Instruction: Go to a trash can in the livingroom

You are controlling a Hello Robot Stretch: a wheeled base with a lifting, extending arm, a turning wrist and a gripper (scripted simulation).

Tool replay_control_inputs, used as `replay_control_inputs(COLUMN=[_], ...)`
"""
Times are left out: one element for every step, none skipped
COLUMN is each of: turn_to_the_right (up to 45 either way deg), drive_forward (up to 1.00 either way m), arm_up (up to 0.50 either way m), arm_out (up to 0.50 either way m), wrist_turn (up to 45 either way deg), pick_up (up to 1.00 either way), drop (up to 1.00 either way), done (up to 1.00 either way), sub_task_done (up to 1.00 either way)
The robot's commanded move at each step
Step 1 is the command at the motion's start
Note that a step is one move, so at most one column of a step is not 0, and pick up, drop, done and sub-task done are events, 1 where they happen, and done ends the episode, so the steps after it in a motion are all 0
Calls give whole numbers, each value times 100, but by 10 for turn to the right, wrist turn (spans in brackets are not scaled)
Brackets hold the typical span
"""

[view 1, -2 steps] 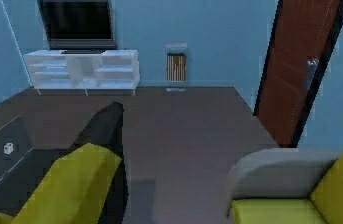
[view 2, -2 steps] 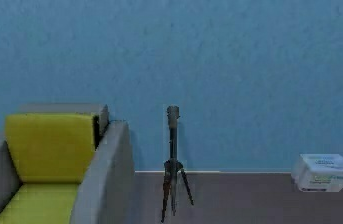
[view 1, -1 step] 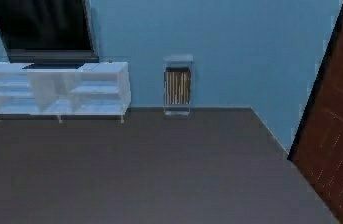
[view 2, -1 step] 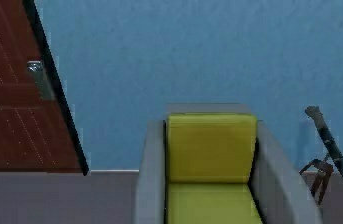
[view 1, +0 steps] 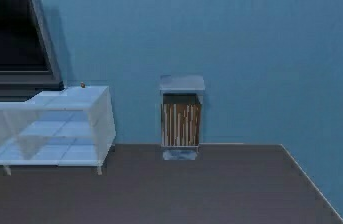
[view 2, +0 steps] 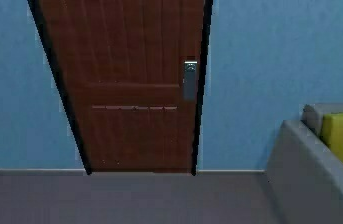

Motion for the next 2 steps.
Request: replay_control_inputs(turn_to_the_right=[0,0], drive_forward=[85,0], arm_up=[0,0], arm_out=[0,0], wrist_turn=[0,0], pick_up=[0,0], drop=[0,0], done=[0,100], sub_task_done=[0,0])
